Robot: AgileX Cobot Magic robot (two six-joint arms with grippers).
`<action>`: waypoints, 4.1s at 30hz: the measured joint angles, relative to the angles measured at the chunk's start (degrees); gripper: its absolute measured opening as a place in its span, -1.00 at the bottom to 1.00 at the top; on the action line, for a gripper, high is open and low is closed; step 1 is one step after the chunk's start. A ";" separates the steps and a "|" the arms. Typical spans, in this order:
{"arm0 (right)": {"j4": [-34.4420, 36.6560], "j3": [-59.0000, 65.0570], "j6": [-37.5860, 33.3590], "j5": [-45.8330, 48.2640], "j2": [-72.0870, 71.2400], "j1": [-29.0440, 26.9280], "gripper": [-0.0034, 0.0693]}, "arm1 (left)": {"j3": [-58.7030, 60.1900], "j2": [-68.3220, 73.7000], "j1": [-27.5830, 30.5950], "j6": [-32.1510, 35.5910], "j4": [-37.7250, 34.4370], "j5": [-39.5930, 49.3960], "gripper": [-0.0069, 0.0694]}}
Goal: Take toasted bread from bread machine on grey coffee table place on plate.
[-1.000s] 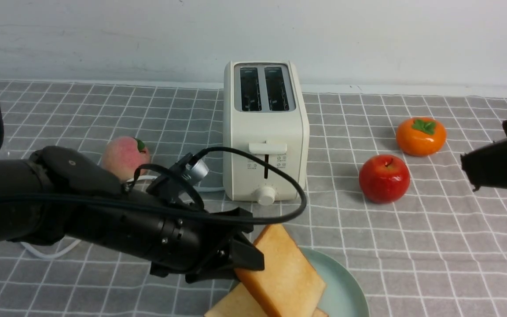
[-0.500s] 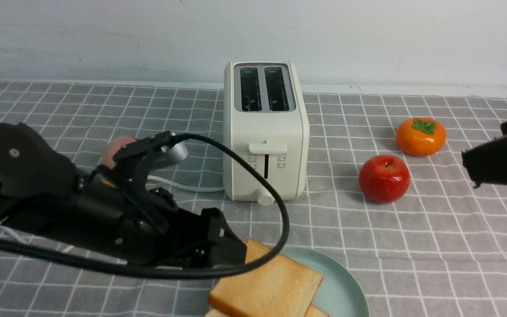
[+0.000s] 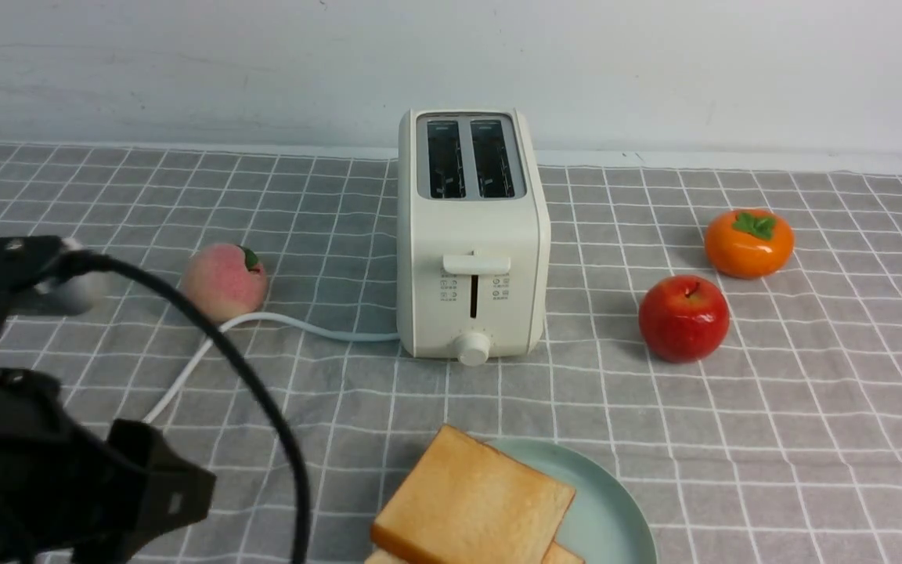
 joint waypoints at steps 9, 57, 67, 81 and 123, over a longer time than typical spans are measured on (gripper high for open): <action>-2.14 30.87 0.97 -32.82 -26.60 0.00 -0.95 | 0.00 -21.07 0.00 -5.70 -0.12 9.51 -0.35; -4.69 53.23 1.08 -51.32 -36.18 0.00 -0.84 | 39.71 -48.63 11.14 -6.27 15.30 -34.13 -0.86; -4.69 53.23 1.08 -51.27 -36.18 0.00 -0.82 | 46.80 -48.63 12.07 -6.27 14.73 -27.51 -0.85; -4.69 53.23 1.08 -51.27 -36.18 0.00 -0.78 | 46.80 -48.63 12.07 -6.27 14.61 -27.51 -0.85; -11.27 53.23 1.08 -30.56 -47.17 -23.72 -0.62 | 46.80 -48.63 12.07 -6.27 14.61 -27.51 -0.83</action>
